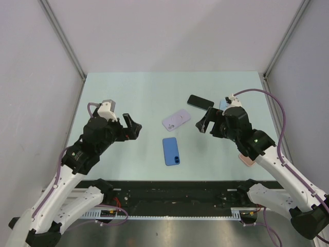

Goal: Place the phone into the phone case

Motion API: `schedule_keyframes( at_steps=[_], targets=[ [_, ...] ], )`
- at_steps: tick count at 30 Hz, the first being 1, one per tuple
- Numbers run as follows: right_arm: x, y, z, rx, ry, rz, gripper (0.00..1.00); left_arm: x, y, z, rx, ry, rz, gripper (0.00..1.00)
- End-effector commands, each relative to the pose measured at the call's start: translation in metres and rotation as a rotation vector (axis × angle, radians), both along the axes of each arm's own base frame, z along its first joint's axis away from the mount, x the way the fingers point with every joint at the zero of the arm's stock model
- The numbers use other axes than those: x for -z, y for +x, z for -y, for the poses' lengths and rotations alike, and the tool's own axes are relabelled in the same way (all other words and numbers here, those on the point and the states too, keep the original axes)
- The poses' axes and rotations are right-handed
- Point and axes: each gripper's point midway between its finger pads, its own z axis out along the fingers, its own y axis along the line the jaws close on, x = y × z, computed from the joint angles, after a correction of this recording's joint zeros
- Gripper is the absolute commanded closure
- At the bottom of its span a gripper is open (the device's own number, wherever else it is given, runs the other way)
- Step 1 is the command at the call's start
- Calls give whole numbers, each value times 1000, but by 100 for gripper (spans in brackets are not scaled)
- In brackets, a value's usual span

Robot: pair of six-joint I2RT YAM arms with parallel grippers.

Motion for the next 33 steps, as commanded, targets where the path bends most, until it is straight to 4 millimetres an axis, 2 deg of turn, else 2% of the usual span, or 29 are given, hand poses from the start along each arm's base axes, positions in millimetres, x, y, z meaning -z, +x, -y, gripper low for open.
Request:
schedule_keyframes(
  at_steps=[1,5,7,8,11,12,14,15,18,19,21,22,25,26,28,29,30,33],
  targets=[
    [-8,2,4,12,-4,27,0,-18,6,-6,-63,-31,23,0],
    [-5,2,5,15,-12,21,0,-5,9,-7,-68,-8,2,0],
    [-5,1,5,13,-11,19,0,0,14,-14,-121,22,-17,0],
    [-5,1,5,10,-11,17,0,14,17,-16,-146,55,-77,0],
    [-1,-1,5,4,-20,10,0,29,22,-15,-176,92,-172,1],
    [0,-1,5,3,-20,8,0,45,28,-9,-173,119,-238,1],
    [5,-3,2,-16,-19,-3,0,60,29,3,-143,117,-313,2],
    [6,-7,-2,-40,-9,-5,0,80,33,7,-145,146,-379,1],
    [13,-10,-9,-85,-8,-7,0,102,39,19,-143,172,-458,0],
    [15,-11,-10,-97,-12,-6,0,116,41,23,-143,206,-498,0],
    [20,-13,-10,-112,-27,-3,0,119,44,37,-116,225,-505,0],
    [22,-15,-11,-118,-31,-2,0,130,46,44,-105,248,-536,0],
    [27,-20,-9,-125,-37,1,0,137,49,65,-55,261,-552,0],
    [25,-22,-8,-130,-30,12,0,149,47,73,-38,290,-577,0],
    [28,-26,-7,-143,-28,16,0,151,50,85,-12,302,-571,0],
    [27,-28,-6,-143,-24,24,0,162,47,95,12,329,-592,0],
    [27,-31,-4,-145,-21,35,0,160,49,103,25,325,-585,0],
    [26,-39,3,-152,-20,65,0,170,48,123,77,339,-600,0]
  ],
)
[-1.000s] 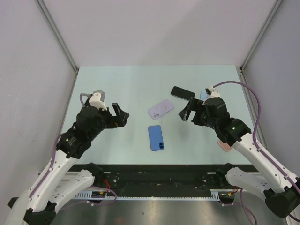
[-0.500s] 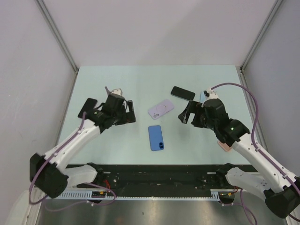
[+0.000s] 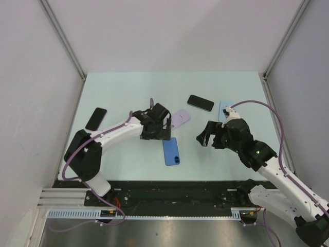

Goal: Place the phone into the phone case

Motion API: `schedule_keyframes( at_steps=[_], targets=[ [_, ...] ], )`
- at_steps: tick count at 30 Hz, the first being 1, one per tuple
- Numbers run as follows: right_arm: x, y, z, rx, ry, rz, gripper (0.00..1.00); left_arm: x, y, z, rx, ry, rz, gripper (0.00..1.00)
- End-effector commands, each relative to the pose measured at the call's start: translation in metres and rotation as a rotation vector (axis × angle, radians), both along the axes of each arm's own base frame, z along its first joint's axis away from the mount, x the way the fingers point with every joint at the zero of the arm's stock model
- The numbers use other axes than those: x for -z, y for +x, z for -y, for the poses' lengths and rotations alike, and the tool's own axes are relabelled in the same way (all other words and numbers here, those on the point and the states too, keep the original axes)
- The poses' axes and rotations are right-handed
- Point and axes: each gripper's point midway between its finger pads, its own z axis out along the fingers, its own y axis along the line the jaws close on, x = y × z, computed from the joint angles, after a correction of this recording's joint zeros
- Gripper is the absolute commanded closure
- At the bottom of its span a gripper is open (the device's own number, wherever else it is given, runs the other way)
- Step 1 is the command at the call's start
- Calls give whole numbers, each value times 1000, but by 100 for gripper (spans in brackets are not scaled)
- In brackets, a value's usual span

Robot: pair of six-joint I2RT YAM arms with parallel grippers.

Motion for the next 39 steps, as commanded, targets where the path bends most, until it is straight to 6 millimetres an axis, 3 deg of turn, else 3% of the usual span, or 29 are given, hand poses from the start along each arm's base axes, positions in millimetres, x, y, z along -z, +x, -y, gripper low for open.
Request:
schedule_keyframes(
  at_steps=[1,11,22,31,39],
  targets=[
    [-14,-8,5,-30,22,93,0,-2,6,36,44,-45,7,0],
    [-40,-22,17,-17,93,190,0,0,8,54,71,-38,7,0],
    [-26,-24,18,-4,67,127,0,23,-3,48,71,6,-36,0],
    [-24,-21,13,-11,79,121,0,45,-10,60,77,23,-82,0],
    [-18,-24,22,8,59,133,0,60,-7,67,81,49,-102,0]
  ],
)
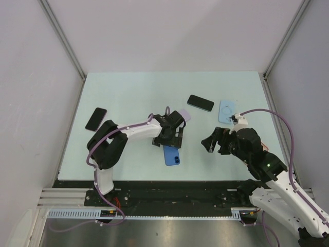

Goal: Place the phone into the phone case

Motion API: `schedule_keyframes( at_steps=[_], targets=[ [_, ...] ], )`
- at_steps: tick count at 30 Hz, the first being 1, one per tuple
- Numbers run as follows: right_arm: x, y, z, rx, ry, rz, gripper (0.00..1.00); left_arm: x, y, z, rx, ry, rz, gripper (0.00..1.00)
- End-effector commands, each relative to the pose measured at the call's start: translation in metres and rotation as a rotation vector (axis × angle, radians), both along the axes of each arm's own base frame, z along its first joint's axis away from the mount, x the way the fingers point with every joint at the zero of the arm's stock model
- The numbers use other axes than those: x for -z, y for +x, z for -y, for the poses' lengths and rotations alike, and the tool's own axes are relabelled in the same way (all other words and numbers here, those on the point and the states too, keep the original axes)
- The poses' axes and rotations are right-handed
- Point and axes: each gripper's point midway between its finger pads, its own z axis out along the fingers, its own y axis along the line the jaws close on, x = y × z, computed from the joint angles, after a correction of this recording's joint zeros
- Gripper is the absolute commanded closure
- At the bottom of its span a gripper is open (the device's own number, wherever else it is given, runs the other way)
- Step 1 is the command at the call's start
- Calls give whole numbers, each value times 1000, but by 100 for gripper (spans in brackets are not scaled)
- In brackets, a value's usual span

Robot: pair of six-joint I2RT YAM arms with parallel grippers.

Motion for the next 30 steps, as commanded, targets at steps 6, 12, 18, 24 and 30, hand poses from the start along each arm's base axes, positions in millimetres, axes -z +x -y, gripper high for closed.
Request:
schedule_keyframes(
  at_steps=[6,12,18,24,30],
  targets=[
    [-3,2,7,25,-12,42,0,6,8,10,-20,15,7,0],
    [1,3,7,27,-21,33,0,9,7,4,-25,57,-1,5],
    [11,3,6,37,-18,-3,0,10,3,0,-7,67,-12,18],
    [46,4,-2,55,-5,-136,1,6,-13,8,29,-32,-49,24],
    [65,12,-22,40,144,-253,7,-4,-24,8,75,-128,-20,28]
  ],
)
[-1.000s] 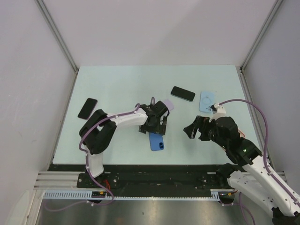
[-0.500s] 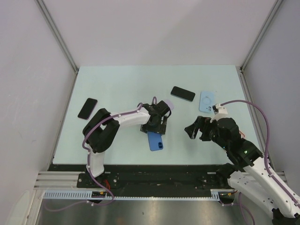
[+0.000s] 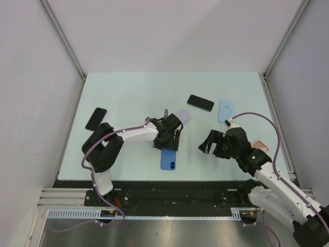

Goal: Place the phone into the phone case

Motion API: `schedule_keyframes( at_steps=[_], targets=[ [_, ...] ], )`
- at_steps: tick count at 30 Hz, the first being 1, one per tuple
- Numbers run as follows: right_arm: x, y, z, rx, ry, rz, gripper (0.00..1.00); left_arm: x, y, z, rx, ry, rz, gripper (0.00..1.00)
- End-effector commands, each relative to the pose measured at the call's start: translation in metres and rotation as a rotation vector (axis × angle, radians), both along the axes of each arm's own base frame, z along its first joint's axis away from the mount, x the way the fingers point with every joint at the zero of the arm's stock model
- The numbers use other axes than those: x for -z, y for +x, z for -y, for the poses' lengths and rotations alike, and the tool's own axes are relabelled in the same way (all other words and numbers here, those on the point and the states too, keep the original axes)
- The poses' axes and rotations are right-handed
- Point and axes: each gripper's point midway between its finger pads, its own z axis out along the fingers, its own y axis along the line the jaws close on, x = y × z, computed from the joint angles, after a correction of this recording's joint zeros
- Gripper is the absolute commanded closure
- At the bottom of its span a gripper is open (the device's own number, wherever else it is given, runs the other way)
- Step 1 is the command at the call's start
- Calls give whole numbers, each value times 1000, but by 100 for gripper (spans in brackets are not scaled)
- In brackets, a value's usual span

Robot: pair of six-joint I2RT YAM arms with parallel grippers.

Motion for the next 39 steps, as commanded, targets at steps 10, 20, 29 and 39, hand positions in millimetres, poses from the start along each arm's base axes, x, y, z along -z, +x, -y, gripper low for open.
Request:
schedule_keyframes(
  at_steps=[10,20,29,39],
  targets=[
    [17,33,-39,19,270,-130,18,-8,-27,-9,43,-90,-8,20],
    [34,31,-18,65,185,-136,14,-24,-20,-17,-16,31,47,0],
    [37,21,2,80,132,-88,8,-21,-32,3,25,6,37,0],
    [38,17,4,68,157,-87,8,4,-44,5,29,52,1,0]
  ],
)
